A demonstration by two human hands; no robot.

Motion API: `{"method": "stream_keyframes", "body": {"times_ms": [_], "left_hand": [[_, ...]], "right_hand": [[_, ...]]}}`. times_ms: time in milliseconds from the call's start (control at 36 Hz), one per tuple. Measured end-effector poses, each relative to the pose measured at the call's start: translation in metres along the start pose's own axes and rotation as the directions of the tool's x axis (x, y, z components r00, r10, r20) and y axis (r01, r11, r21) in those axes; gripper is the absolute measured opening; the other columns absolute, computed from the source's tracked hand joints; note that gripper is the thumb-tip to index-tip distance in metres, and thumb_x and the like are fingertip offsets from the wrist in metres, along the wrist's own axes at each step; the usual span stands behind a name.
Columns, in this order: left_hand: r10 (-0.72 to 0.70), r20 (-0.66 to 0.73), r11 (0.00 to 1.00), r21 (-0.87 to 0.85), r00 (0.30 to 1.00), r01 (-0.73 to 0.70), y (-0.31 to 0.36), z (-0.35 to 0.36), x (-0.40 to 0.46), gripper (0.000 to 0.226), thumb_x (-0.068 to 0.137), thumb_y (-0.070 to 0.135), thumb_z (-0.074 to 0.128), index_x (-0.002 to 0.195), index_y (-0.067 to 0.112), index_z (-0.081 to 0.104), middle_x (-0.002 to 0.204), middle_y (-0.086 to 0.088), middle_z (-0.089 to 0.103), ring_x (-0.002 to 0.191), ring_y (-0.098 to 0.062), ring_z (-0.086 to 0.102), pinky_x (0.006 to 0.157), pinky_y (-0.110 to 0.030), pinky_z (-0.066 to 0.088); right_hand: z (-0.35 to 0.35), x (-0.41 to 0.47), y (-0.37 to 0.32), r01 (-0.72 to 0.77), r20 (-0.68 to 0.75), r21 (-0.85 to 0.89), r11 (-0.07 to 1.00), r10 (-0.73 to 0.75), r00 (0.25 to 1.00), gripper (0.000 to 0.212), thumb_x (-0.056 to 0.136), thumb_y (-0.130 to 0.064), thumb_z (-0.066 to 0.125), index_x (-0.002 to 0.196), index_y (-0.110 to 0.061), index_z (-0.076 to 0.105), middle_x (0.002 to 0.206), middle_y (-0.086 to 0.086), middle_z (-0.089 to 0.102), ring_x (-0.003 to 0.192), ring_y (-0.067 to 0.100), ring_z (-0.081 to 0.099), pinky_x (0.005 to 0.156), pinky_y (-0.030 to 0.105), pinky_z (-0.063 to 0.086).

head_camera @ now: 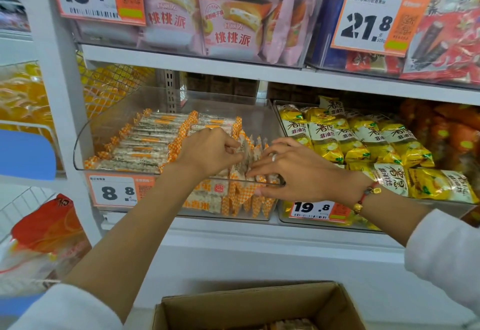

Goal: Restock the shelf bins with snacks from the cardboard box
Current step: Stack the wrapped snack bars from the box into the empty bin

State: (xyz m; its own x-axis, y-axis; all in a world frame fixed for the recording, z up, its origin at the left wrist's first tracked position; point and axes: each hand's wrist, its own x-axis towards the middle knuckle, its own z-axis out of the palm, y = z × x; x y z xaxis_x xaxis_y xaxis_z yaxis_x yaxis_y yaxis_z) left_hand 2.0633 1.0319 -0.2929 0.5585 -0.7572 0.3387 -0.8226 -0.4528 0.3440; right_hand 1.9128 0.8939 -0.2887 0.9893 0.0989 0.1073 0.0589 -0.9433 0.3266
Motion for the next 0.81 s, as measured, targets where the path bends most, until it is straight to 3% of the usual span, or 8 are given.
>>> {"method": "stream_keyframes", "body": {"times_ms": [111,194,333,417,556,694,750,806], "left_hand": [[-0.055,0.006,0.998,0.019,0.998,0.054,0.007,0.003,0.002,0.045,0.076,0.054,0.067,0.116,0.035,0.062,0.099,0.008,0.07,0.097,-0.019,0.063,0.075,-0.03,0.048],[-0.063,0.084,0.998,0.007,0.994,0.063,0.013,0.01,0.0,0.07,0.075,0.052,0.071,0.136,0.033,0.042,0.079,0.007,0.063,0.089,-0.021,0.062,0.064,-0.028,0.039],[-0.016,0.069,0.999,0.053,0.997,0.013,0.013,0.008,0.002,0.077,0.081,0.045,0.067,0.148,0.034,0.03,0.055,0.006,0.051,0.064,-0.017,0.051,0.05,-0.026,0.032],[-0.026,0.059,0.994,0.106,0.998,0.02,0.018,0.005,0.005,0.076,0.08,0.046,0.066,0.147,0.036,0.031,0.07,0.002,0.059,0.084,-0.028,0.061,0.062,-0.029,0.039],[-0.079,0.088,0.974,0.218,0.993,0.059,0.02,0.011,0.011,0.075,0.075,0.046,0.071,0.143,0.037,0.04,0.12,-0.005,0.065,0.115,-0.027,0.058,0.08,-0.032,0.043],[-0.087,0.377,0.996,0.028,0.922,0.082,0.013,-0.005,0.018,0.067,0.087,0.052,0.059,0.147,0.032,0.035,0.124,-0.009,0.062,0.119,-0.03,0.054,0.094,-0.036,0.043],[-0.034,0.416,0.995,-0.072,0.909,0.07,0.005,-0.013,0.017,0.054,0.093,0.056,0.043,0.142,0.033,0.043,0.125,-0.005,0.061,0.12,-0.026,0.053,0.101,-0.035,0.039],[0.036,0.4,0.999,-0.045,0.916,-0.019,0.001,-0.017,0.015,0.054,0.093,0.053,0.045,0.143,0.035,0.039,0.136,-0.001,0.051,0.121,-0.023,0.048,0.105,-0.033,0.033]], "right_hand": [[0.001,0.0,0.0,-0.018,-0.001,0.009,1.0,0.018,1.0,0.064,0.084,-0.073,0.018,0.129,-0.045,0.053,0.115,-0.017,0.067,0.126,0.008,0.041,0.112,0.023,0.003],[0.002,0.0,-0.001,-0.02,-0.007,0.005,1.0,0.021,1.0,0.064,0.084,-0.073,0.017,0.129,-0.045,0.053,0.111,-0.016,0.068,0.123,0.008,0.042,0.112,0.024,0.003],[0.002,-0.001,-0.002,-0.021,-0.031,0.028,0.999,0.022,0.999,0.061,0.085,-0.071,0.019,0.126,-0.045,0.055,0.109,-0.014,0.069,0.116,0.011,0.05,0.111,0.023,0.004],[0.003,-0.001,-0.002,-0.022,-0.053,0.028,0.999,0.023,0.998,0.059,0.086,-0.07,0.021,0.125,-0.045,0.057,0.106,-0.013,0.069,0.111,0.012,0.052,0.111,0.024,0.006],[0.006,-0.001,-0.001,-0.012,-0.084,0.013,1.0,0.013,0.996,0.049,0.089,-0.066,0.031,0.123,-0.045,0.059,0.109,-0.014,0.069,0.109,0.011,0.051,0.113,0.027,0.007],[0.006,-0.001,-0.001,-0.008,-0.114,0.039,0.999,0.012,0.993,0.04,0.092,-0.06,0.043,0.123,-0.043,0.061,0.11,-0.011,0.07,0.111,0.015,0.051,0.112,0.027,0.009],[0.006,-0.002,-0.002,0.003,-0.129,0.042,0.999,0.002,0.992,0.041,0.091,-0.061,0.043,0.121,-0.04,0.062,0.113,-0.013,0.069,0.112,0.014,0.051,0.111,0.027,0.008],[0.005,-0.002,-0.002,0.002,-0.124,0.031,1.0,0.002,0.992,0.043,0.092,-0.062,0.041,0.122,-0.039,0.062,0.116,-0.014,0.068,0.116,0.013,0.05,0.11,0.026,0.006]]}}
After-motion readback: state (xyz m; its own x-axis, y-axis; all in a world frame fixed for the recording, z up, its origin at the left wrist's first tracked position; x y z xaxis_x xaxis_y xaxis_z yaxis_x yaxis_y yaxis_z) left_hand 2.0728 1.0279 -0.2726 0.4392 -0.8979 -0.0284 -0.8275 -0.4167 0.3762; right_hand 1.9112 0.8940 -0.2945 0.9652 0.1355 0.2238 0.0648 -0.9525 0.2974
